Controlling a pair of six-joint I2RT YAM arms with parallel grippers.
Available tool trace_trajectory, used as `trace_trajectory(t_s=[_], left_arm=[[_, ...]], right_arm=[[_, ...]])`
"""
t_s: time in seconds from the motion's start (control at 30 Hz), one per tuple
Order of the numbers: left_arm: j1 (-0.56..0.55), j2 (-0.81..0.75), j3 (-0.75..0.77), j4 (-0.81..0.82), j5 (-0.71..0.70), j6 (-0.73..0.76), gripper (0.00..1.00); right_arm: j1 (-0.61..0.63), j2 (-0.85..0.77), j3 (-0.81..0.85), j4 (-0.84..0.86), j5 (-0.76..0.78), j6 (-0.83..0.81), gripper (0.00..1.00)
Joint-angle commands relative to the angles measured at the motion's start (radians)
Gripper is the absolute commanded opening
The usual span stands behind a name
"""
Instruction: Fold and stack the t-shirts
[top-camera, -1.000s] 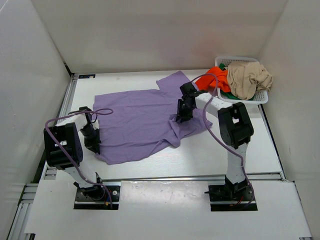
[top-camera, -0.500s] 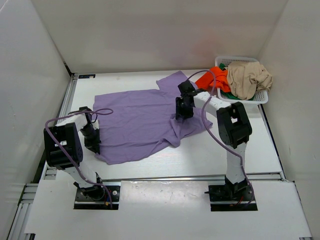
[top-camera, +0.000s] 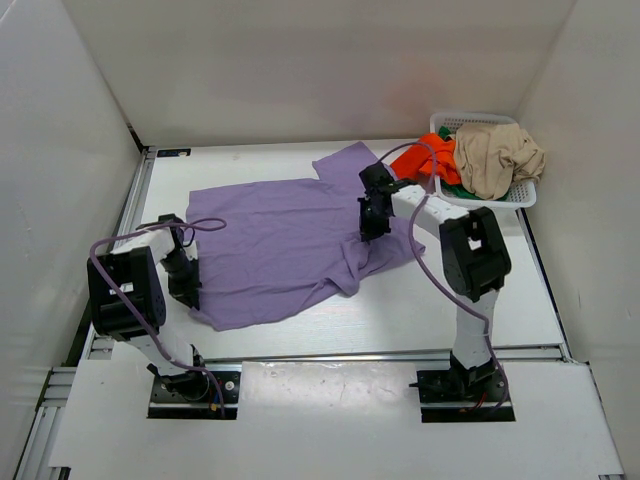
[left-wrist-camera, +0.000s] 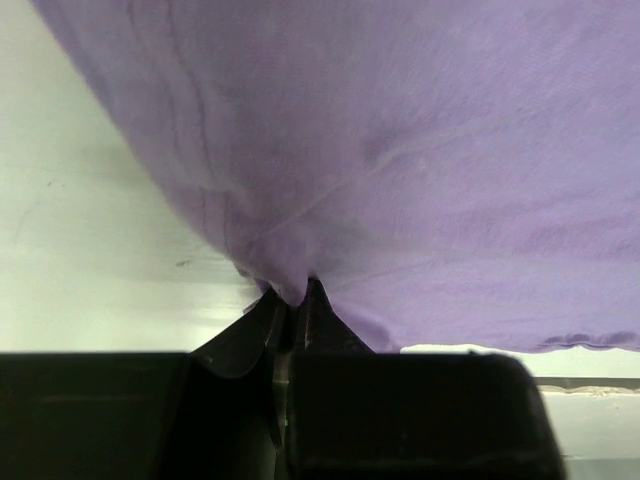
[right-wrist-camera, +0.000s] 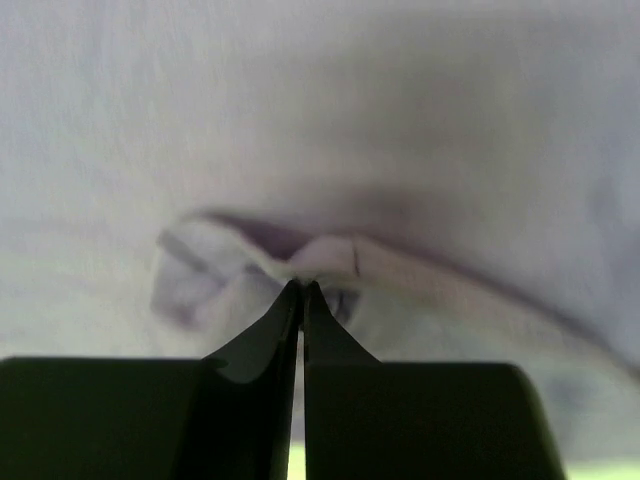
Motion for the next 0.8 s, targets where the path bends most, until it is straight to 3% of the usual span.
trace_trajectory(t_s=[0.0, 0.27, 0.43, 0.57, 0.77], left_arm=[[-0.003, -0.06, -0.008, -0.026, -0.061, 0.0, 0.1], [0.006, -0.152, -0.008, -0.099, -0.233, 0.0, 0.1], [0.006, -0.186, 0.021, -0.152, -0.263, 0.0, 0.1], [0.015, -0.206, 0.03, -0.178, -0.283, 0.0, 0.1], [0.015, -0.182, 0.091, -0.207, -0.293, 0.0, 0.1]], right_arm=[[0.002, -0.176, -0.043, -0.081, 0.016, 0.025, 0.0], [0.002, -0.576, -0.393, -0.23, -0.074, 0.094, 0.0], [0.013, -0.797, -0.568, -0.359, -0.163, 0.153, 0.0], [0.013, -0.967, -0.568, -0.518, -0.202, 0.165, 0.0], [-0.018, -0.956, -0.435, -0.611, -0.243, 0.127, 0.0]])
